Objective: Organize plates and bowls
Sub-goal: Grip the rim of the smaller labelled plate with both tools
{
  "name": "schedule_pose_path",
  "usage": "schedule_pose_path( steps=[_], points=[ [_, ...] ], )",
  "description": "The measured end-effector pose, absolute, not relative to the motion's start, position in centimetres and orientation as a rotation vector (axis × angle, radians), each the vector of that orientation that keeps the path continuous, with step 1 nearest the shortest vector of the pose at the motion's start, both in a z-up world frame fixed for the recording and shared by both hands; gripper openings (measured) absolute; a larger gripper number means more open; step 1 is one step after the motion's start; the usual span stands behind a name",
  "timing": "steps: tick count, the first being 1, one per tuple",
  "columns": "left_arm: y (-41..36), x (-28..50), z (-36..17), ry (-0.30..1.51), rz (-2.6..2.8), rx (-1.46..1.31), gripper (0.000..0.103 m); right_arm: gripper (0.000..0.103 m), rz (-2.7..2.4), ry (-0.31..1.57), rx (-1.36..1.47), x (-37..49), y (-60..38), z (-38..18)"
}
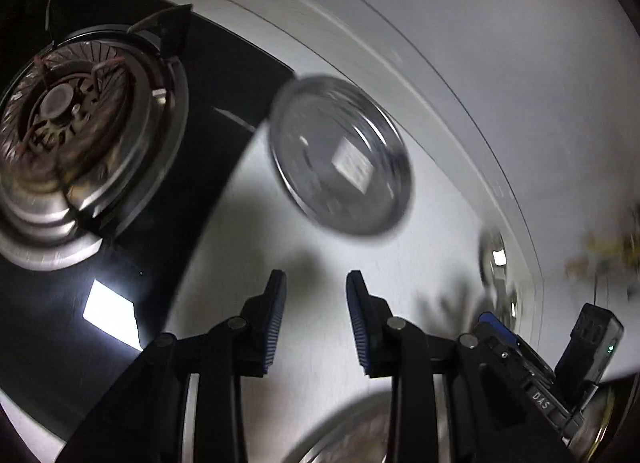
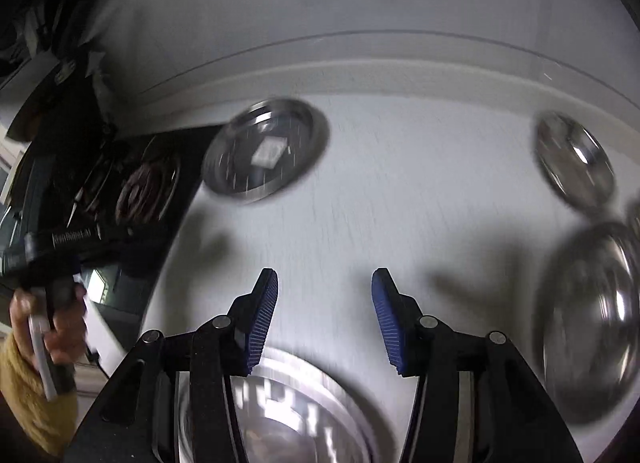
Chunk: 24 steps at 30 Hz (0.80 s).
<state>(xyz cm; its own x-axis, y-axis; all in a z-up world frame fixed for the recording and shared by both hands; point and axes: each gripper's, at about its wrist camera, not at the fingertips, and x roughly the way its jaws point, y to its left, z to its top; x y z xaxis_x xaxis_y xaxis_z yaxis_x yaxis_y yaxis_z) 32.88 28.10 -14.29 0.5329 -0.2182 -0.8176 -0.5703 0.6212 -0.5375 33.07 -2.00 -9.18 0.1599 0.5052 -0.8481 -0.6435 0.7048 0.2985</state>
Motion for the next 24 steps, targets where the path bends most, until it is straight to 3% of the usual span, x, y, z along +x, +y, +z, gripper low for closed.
schedule_pose_path(
  steps=[8, 16, 18, 20, 22, 24],
  points=[
    [30.2, 36.5, -17.3, 1.025, 0.346, -0.959, 0.030, 0.044, 0.797, 1.234, -0.077, 41.9, 7.2, -13.8],
    [31.3, 37.8, -18.2, 0.984, 0.378, -0.979, 0.030, 0.044, 0.796, 1.249, -0.104, 43.8, 10.9, -16.8],
    [31.6, 38.0, -18.3, 0.963, 0.378, -0.995, 0.029, 0.039, 0.807, 1.229, -0.122, 43.5, 11.5, -16.9],
    [31.6, 38.3, -18.5, 0.954, 0.367, -1.006, 0.025, 0.020, 0.816, 1.217, -0.149, 43.0, 11.9, -17.0],
    [31.7, 38.7, -18.9, 0.956, 0.374, -1.009, 0.009, 0.012, 0.814, 1.202, -0.182, 42.2, 12.4, -17.2],
    [31.7, 38.7, -19.0, 0.952, 0.379, -1.006, 0.009, 0.010, 0.793, 1.178, -0.228, 41.5, 13.2, -17.4]
  ],
)
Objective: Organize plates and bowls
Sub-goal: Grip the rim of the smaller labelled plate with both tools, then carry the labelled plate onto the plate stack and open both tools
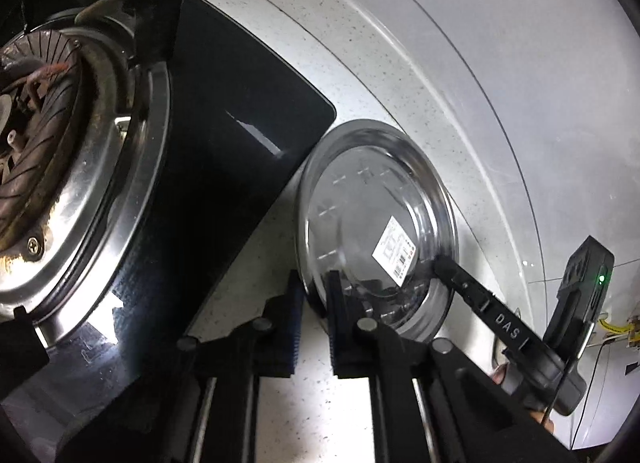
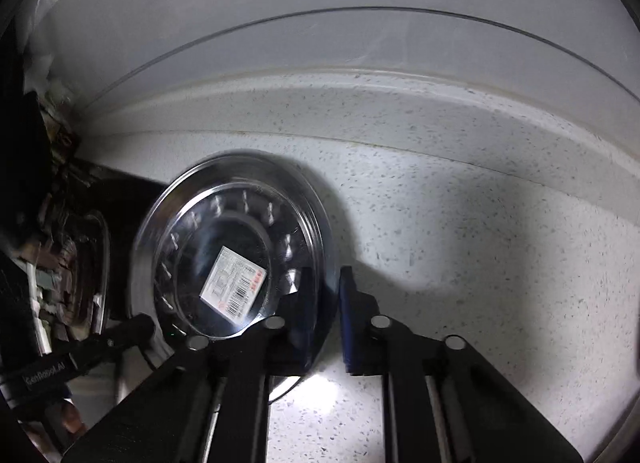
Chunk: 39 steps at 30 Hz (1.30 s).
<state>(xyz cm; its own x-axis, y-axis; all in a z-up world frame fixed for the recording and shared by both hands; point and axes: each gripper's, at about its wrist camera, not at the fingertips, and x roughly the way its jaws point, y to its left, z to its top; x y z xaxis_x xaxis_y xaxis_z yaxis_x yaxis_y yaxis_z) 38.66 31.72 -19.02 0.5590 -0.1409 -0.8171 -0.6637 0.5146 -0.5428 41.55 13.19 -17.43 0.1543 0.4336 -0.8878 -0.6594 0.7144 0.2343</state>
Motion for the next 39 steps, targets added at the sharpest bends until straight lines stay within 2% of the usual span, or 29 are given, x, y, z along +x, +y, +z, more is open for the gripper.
schedule_pose_path(
  steps=[4, 10, 18, 22, 29, 32, 39],
  points=[
    [31.2, 38.0, -18.0, 0.940, 0.359, -0.978, 0.010, 0.010, 0.778, 1.153, -0.240, 40.1, 13.0, -16.7],
    [28.4, 35.6, -13.2, 0.906, 0.275, -0.908, 0.010, 0.010, 0.779, 1.080, -0.201, 36.6, 9.6, -12.4],
    [22.9, 28.4, -7.0, 0.911, 0.065, -0.834, 0.010, 0.013, 0.775, 1.013, -0.169, 27.6, 1.0, -6.1],
    [20.5, 24.7, -6.0, 0.944, -0.029, -0.796, 0.010, 0.015, 0.764, 1.011, -0.142, 22.1, -4.3, -4.8],
    [16.0, 20.8, -9.3, 1.074, -0.154, -0.712, 0.010, 0.016, 0.722, 1.088, -0.096, 16.6, -11.5, -7.1],
    [14.8, 19.6, -11.6, 1.132, -0.171, -0.691, 0.010, 0.016, 0.696, 1.138, -0.072, 16.9, -13.8, -8.6],
    [14.2, 19.2, -14.6, 1.189, -0.160, -0.658, 0.010, 0.016, 0.634, 1.239, -0.046, 15.9, -14.4, -13.3]
  ],
)
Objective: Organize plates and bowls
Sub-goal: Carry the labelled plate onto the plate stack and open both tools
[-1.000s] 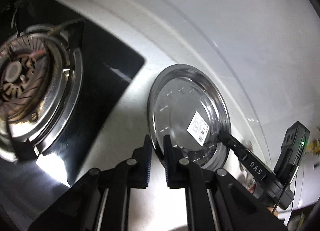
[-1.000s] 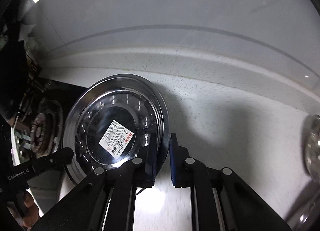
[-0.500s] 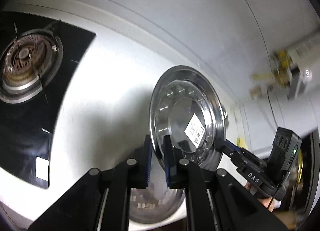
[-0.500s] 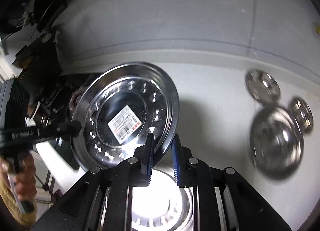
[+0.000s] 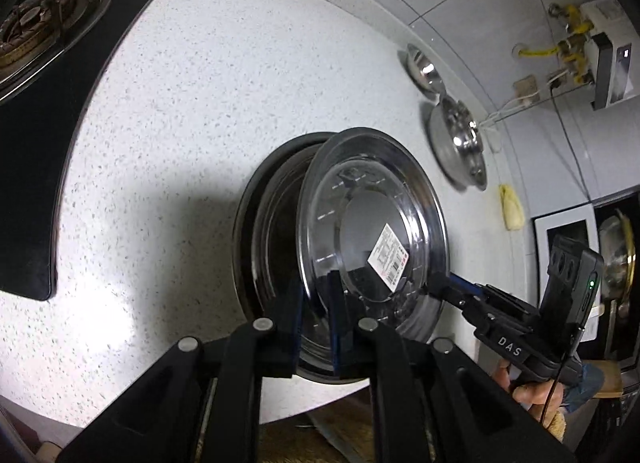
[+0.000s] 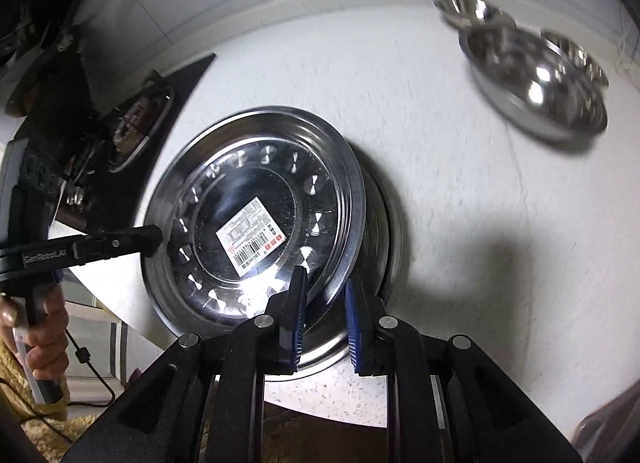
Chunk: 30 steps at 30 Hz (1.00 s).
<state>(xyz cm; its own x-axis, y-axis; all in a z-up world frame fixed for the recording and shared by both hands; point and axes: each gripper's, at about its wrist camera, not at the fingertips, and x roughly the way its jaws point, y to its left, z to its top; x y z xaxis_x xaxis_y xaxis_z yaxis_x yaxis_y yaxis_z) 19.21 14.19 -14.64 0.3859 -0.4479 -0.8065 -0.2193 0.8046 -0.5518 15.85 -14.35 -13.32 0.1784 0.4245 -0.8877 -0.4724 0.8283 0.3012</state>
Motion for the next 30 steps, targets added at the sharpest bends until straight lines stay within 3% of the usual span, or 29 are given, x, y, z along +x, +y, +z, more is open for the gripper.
schedule_pose_path(
  steps=[30],
  points=[
    [11.7, 19.8, -16.1, 1.197, -0.041, -0.578, 0.012, 0.019, 0.698, 1.265, -0.044, 15.5, -14.4, -14.5]
  ],
)
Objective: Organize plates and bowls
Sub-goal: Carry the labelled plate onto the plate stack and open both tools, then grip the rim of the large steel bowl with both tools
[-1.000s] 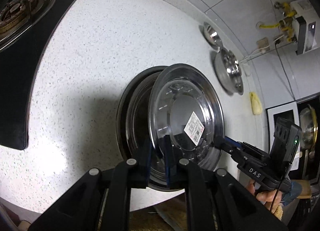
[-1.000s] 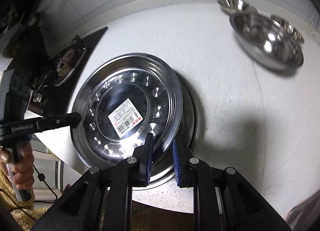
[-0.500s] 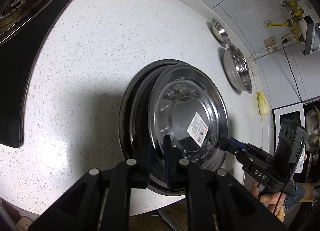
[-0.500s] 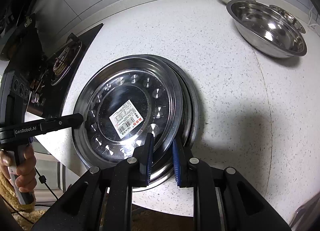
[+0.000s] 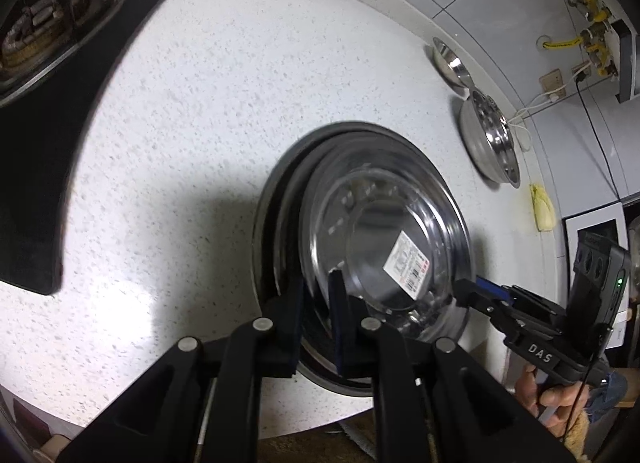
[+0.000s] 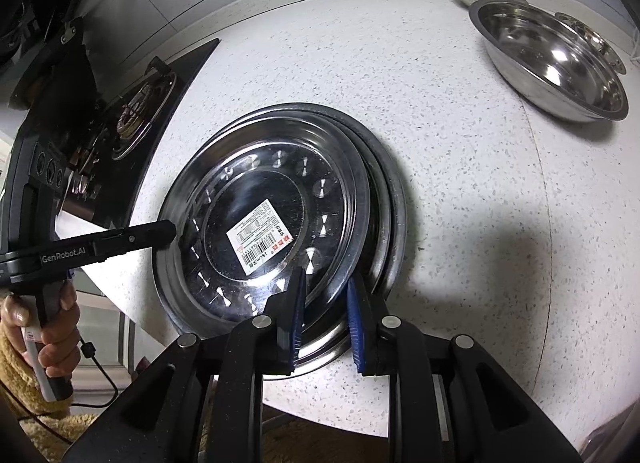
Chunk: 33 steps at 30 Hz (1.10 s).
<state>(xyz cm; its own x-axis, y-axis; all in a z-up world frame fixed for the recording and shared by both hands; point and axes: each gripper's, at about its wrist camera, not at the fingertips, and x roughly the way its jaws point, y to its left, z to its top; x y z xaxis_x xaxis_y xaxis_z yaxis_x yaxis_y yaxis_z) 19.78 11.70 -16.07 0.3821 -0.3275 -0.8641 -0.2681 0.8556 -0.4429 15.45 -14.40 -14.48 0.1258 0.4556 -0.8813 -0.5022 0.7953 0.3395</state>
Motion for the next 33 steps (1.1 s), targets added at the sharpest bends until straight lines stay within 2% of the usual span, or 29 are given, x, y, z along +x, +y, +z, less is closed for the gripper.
schedule_pose_path(
  steps=[2, 4, 6, 10, 12, 16, 23, 33],
  points=[
    [11.9, 19.7, -15.5, 1.174, -0.026, -0.552, 0.013, 0.020, 0.703, 1.262, -0.050, 15.5, -14.5, -14.4],
    [12.3, 19.6, -14.5, 1.142, -0.012, -0.529, 0.021, 0.021, 0.710, 1.255, -0.051, 15.5, -14.7, -14.3],
    [12.6, 19.6, -13.2, 1.107, 0.016, -0.499, 0.023, 0.022, 0.723, 1.243, -0.046, 15.5, -15.0, -14.0],
    [12.1, 20.8, -10.4, 1.032, 0.007, -0.495, 0.026, 0.033, 0.747, 1.206, -0.027, 15.9, -16.2, -13.0],
    [11.0, 22.3, -9.6, 1.029, -0.046, -0.549, 0.030, 0.033, 0.749, 1.186, 0.004, 16.7, -17.6, -12.3],
    [6.9, 26.2, -9.4, 1.063, -0.131, -0.576, 0.030, 0.054, 0.648, 1.120, 0.074, 20.6, -22.4, -10.5],
    [-0.5, 35.6, -12.0, 1.151, -0.164, -0.610, 0.030, 0.056, 0.400, 1.077, 0.112, 30.5, -30.5, -9.9],
    [-6.3, 45.3, -15.7, 1.204, -0.070, -0.575, 0.030, 0.056, 0.411, 1.192, 0.183, 39.8, -32.6, -15.4]
  ],
)
